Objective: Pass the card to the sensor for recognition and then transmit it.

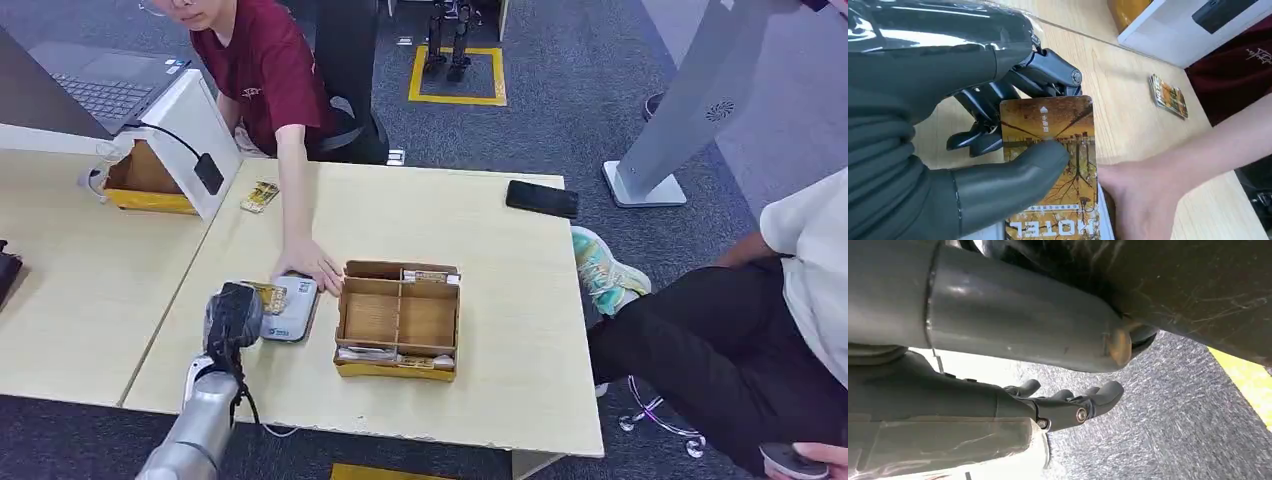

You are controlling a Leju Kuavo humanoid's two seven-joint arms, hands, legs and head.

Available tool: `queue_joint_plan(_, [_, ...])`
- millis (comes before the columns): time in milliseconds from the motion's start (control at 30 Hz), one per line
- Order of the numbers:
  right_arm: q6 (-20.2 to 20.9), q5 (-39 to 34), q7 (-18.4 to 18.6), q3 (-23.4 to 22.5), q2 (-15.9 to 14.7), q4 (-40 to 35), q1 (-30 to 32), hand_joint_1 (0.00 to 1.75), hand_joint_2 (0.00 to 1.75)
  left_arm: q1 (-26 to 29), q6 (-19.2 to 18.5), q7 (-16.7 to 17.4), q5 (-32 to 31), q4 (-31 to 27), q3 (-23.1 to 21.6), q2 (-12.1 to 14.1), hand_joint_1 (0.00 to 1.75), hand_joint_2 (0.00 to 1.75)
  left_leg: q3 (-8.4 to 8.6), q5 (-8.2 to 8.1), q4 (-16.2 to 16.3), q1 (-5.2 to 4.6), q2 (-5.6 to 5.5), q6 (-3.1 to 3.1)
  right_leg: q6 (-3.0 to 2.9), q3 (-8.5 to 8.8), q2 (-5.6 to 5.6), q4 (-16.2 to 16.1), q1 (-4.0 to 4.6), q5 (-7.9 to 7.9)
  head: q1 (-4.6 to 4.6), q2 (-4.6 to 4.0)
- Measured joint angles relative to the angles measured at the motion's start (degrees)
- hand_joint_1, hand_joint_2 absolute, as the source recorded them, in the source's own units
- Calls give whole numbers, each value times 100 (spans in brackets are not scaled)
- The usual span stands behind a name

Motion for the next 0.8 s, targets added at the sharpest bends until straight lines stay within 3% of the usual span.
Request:
queue_joint_plan(467, [31, 171, 0, 0, 0, 0, -2, 0, 0, -192, 1303, 402, -1185, 557, 59, 94, 175, 175, 3, 0, 0, 0, 0, 0, 0, 3, -4, 1, 0, 0, 0, 0])
queue_joint_plan(800, [35, 177, -4, 0, 0, 0, -2, 0, 0, -254, 1358, 393, -1270, 735, 59, 116, 175, 175, 5, 1, 0, 0, -1, -1, 0, 4, -5, 2, 0, 0, 0, 0])
